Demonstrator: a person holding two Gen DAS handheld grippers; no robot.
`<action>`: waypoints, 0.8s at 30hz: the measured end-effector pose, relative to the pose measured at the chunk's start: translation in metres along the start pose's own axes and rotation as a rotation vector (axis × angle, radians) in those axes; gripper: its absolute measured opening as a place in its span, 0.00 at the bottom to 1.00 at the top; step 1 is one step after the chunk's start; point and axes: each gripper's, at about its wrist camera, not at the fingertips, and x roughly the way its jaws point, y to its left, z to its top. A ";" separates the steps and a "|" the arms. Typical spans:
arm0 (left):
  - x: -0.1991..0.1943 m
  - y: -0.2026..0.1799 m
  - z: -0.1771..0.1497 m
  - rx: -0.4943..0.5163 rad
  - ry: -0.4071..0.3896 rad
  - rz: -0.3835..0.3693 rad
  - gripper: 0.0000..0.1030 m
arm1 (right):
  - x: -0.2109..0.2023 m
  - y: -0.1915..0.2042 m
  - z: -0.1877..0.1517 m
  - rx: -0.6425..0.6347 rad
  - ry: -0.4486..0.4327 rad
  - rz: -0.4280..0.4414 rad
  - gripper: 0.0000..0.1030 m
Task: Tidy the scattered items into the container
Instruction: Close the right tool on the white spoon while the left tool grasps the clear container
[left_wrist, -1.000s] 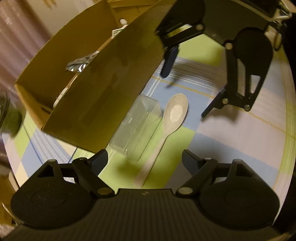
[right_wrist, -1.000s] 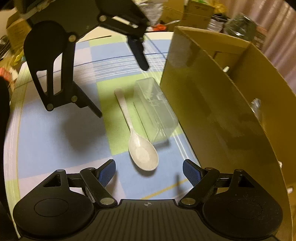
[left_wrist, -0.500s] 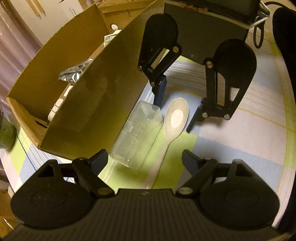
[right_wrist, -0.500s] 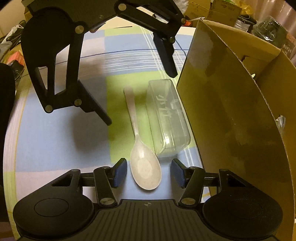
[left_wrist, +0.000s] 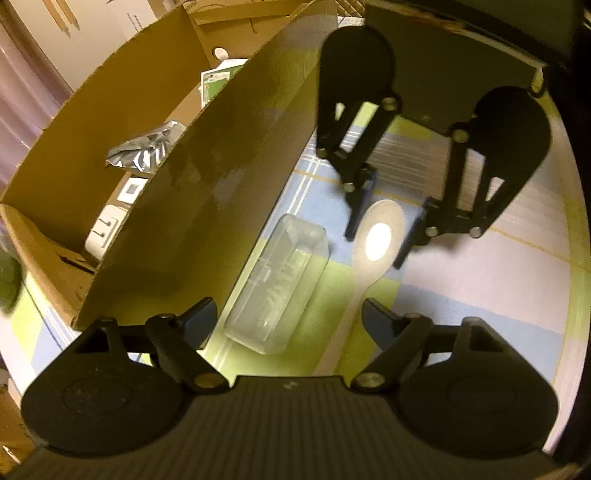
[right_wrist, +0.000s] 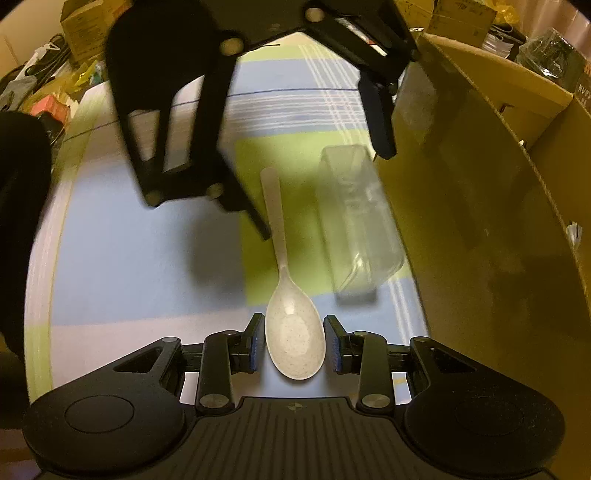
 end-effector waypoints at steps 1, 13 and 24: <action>0.001 0.001 0.001 0.000 0.006 -0.006 0.72 | -0.001 0.002 -0.003 0.000 0.004 0.000 0.36; 0.001 0.013 0.011 -0.115 0.083 -0.046 0.25 | -0.013 0.013 -0.031 0.084 0.028 -0.014 0.36; -0.005 -0.013 0.010 -0.190 0.117 -0.008 0.25 | -0.017 0.018 -0.037 0.126 0.027 -0.014 0.36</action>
